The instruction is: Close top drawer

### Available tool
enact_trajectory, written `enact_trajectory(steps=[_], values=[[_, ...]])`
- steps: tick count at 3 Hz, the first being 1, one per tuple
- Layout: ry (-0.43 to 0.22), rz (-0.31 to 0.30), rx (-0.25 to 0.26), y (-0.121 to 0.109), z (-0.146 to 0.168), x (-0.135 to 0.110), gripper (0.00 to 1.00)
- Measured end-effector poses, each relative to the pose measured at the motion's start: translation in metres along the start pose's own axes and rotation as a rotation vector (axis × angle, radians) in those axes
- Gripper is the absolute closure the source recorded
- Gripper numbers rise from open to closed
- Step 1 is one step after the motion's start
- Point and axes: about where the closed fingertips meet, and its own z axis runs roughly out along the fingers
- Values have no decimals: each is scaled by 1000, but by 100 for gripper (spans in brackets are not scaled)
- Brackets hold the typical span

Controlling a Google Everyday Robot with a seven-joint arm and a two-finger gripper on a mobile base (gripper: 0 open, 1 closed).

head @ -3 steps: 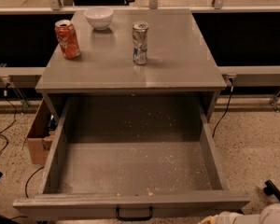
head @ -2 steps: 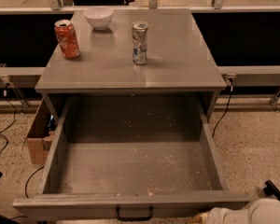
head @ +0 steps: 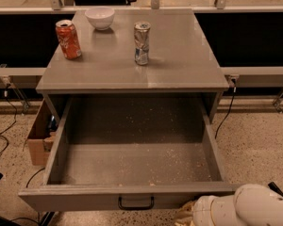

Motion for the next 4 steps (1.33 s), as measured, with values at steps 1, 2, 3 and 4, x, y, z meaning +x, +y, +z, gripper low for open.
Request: enact_trajectory(steps=[1, 2, 3, 4], values=[[-7, -27, 26, -19, -3, -11, 100], [31, -63, 125, -95, -25, -25, 100], [31, -63, 125, -95, -25, -25, 100], [14, -47, 160, -119, -22, -21, 100]])
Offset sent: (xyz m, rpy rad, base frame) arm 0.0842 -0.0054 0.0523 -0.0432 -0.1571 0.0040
